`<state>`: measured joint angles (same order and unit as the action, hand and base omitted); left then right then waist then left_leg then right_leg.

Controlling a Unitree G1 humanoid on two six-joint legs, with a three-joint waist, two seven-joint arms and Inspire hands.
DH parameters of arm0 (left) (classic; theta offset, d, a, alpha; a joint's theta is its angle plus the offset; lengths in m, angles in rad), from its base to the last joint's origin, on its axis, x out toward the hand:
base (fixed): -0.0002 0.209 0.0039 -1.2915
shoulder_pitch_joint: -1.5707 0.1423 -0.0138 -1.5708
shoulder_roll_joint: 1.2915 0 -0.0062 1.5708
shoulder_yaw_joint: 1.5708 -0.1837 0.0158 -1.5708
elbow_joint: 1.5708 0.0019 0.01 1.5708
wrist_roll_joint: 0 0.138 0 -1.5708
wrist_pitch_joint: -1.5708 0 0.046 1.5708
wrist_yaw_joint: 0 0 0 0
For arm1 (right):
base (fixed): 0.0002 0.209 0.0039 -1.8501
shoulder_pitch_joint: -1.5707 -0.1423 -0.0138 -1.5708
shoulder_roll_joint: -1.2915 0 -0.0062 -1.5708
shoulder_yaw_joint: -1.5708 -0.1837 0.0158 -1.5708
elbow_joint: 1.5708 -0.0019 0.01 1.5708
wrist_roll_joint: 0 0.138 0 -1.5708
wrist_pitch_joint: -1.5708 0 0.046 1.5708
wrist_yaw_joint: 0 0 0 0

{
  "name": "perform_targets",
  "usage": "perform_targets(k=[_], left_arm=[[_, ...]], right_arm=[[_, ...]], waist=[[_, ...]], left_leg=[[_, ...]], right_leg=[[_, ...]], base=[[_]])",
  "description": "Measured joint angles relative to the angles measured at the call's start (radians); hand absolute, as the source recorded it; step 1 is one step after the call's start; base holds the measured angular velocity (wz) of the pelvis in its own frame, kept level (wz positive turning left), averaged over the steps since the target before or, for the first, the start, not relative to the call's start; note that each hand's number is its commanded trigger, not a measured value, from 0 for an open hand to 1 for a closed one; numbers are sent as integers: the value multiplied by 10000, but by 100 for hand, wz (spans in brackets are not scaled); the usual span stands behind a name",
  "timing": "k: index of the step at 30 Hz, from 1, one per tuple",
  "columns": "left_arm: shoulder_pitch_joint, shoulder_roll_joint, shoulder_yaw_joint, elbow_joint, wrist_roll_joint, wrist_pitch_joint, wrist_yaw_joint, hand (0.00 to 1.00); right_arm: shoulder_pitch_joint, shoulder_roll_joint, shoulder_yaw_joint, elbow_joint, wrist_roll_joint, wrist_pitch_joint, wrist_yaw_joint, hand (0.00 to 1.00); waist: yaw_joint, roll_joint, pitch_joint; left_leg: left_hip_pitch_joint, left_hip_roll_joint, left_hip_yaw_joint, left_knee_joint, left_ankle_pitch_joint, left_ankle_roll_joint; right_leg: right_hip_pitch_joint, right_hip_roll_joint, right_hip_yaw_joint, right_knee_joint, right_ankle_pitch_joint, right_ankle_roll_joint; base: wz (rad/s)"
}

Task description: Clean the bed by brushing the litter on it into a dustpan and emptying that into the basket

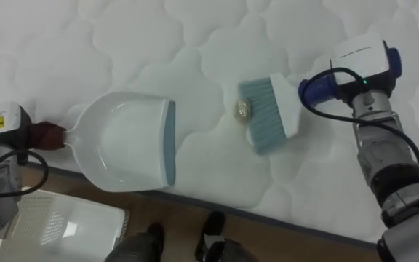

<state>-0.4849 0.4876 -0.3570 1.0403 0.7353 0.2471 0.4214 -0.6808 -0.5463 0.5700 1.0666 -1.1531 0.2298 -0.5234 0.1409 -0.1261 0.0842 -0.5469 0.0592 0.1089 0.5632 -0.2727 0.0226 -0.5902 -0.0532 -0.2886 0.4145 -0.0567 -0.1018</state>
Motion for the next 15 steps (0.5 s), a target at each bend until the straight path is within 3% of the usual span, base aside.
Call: perform_targets(k=[5,15], left_arm=[[-1,-35,-16,-1,-268,-69,-215,100],[-5,-116,-284,21,-569,-45,-244,100]], right_arm=[[11,-37,292,293,-98,264,44,100],[88,-53,782,705,-207,333,133,100]], waist=[[20,230,70],[85,391,52]], left_leg=[[-5,-9,-86,-10,0,0],[18,-18,-44,-103,12,0]], right_leg=[[66,-30,-156,-28,-3,-1],[-5,-69,-142,42,-22,-8]], base=[[5],[0]])
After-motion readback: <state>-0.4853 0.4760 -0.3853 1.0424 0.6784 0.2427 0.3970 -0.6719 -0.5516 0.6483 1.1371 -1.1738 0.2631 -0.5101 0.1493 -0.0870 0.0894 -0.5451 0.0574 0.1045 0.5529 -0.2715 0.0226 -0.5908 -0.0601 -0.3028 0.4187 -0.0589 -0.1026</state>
